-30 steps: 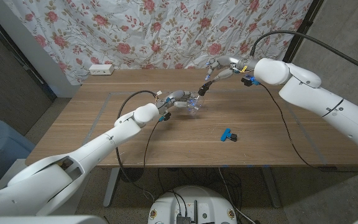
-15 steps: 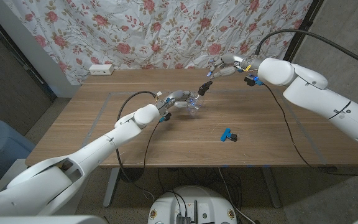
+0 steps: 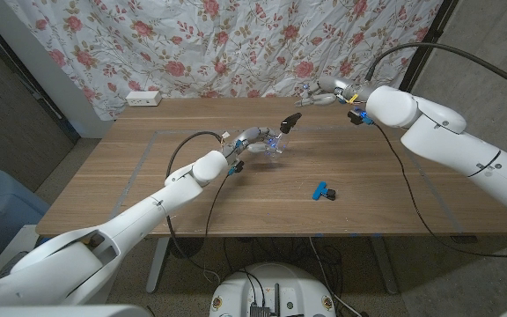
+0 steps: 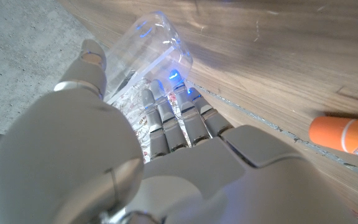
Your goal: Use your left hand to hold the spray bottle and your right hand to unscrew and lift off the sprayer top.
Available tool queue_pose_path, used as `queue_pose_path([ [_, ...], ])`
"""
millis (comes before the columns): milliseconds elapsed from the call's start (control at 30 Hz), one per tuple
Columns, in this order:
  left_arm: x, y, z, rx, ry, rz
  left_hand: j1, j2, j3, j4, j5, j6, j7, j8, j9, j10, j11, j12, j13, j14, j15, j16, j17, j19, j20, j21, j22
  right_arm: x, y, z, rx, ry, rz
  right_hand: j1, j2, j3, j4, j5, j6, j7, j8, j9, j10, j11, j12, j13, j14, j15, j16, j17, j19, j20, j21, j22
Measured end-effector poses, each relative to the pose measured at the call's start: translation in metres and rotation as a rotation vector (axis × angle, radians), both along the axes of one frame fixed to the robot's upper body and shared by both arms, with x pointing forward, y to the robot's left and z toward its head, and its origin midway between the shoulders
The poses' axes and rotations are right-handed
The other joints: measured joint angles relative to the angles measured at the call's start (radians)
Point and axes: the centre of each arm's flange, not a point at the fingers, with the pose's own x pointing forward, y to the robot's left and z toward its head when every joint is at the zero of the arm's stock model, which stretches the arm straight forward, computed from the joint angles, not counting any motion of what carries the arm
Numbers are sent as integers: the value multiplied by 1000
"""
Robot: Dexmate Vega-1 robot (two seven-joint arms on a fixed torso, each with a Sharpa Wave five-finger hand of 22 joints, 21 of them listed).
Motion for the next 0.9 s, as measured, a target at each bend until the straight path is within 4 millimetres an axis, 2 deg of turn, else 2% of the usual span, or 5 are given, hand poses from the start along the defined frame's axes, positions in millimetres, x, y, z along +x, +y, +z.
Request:
queue_pose_path([
  [267,-2,-1,-2,-21,-10,13,0,0,0,0,0,0,0,0,0,2,2,-1,0,0,0,0,0,0,0,0,0,-3,-1,-4,18,-7,-38,-93,-3,-34,34,-20,27,26,0,-3,21,14,0,0,9,9,0,0,5,16,0,0],
  [433,-3,-2,-4,-30,-13,17,0,0,0,0,0,0,0,0,0,2,2,-4,0,0,0,0,0,0,0,0,0,-4,-1,-7,23,-6,-64,-164,-5,-54,54,-32,32,43,-11,-8,28,21,0,0,14,14,0,0,12,23,0,0],
  [733,-3,-1,-4,-48,-25,35,0,0,0,0,0,0,0,0,-4,2,2,-8,0,0,0,-9,0,0,0,0,0,-5,9,-18,14,14,-85,-205,-1,-72,72,-40,28,61,-22,-8,33,26,0,0,15,23,0,5,7,29,0,0],
  [767,-3,-2,-4,-48,-25,35,0,0,0,0,-1,0,0,0,-4,2,2,-8,0,0,0,-8,0,0,0,0,0,-4,8,-18,15,16,-91,-226,2,-72,72,-40,27,62,-22,-9,37,30,0,0,15,23,0,5,7,29,0,0],
  [900,-3,-2,-5,-49,-24,34,0,0,0,0,-1,-2,-2,0,-4,2,2,-9,0,2,-2,-8,0,0,0,0,0,-2,3,-19,19,26,-116,-233,4,-80,80,-40,20,69,-30,-12,36,30,0,0,15,23,0,5,4,31,0,0],
])
